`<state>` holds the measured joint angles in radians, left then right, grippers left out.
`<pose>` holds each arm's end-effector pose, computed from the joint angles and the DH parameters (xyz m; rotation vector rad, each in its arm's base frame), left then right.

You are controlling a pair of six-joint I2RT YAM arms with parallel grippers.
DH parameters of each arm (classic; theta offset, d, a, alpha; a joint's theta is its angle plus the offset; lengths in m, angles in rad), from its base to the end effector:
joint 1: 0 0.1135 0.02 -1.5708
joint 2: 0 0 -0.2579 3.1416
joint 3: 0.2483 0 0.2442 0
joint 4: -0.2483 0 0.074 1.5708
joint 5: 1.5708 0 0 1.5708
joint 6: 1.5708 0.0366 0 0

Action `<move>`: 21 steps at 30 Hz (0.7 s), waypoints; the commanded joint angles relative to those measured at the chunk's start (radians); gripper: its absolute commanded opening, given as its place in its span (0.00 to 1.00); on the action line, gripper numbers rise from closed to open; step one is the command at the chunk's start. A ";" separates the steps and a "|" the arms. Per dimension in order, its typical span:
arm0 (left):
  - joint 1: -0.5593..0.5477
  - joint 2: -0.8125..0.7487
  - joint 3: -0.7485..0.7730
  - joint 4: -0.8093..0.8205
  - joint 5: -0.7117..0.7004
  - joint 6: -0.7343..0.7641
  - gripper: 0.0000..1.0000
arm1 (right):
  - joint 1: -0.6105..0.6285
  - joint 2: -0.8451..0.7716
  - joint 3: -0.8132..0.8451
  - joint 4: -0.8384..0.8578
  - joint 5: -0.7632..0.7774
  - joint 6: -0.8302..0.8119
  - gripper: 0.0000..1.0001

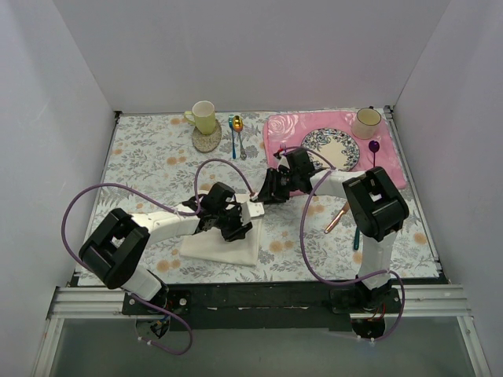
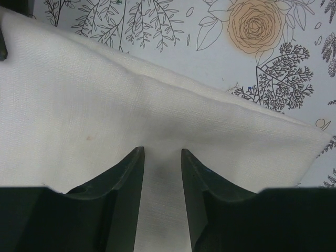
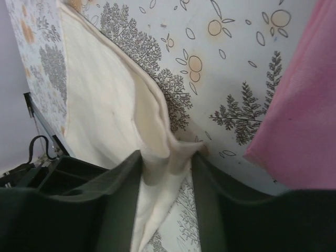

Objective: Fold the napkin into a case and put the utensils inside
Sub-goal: Smooth out the lower triangle-folded napkin at the center of the board.

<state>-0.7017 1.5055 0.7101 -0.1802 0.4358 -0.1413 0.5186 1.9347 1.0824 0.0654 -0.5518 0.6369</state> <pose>0.1976 -0.1873 0.1551 0.9032 2.4898 -0.8655 0.3266 0.2085 0.1413 -0.1457 2.5390 1.1693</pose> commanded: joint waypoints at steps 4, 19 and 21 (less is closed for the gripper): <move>-0.005 -0.024 -0.027 0.015 0.015 0.023 0.27 | 0.003 -0.062 0.011 0.045 0.044 -0.086 0.22; 0.024 -0.131 0.075 -0.107 0.122 -0.099 0.53 | -0.002 -0.086 0.102 -0.063 -0.016 -0.291 0.77; 0.045 -0.171 0.095 -0.130 0.165 -0.168 0.55 | -0.005 -0.118 0.129 -0.127 -0.034 -0.316 0.95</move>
<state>-0.6926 1.4605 0.7345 -0.2703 0.5091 -0.1814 0.5232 1.9118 1.1255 0.0280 -0.5537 0.4156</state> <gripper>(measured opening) 0.534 0.813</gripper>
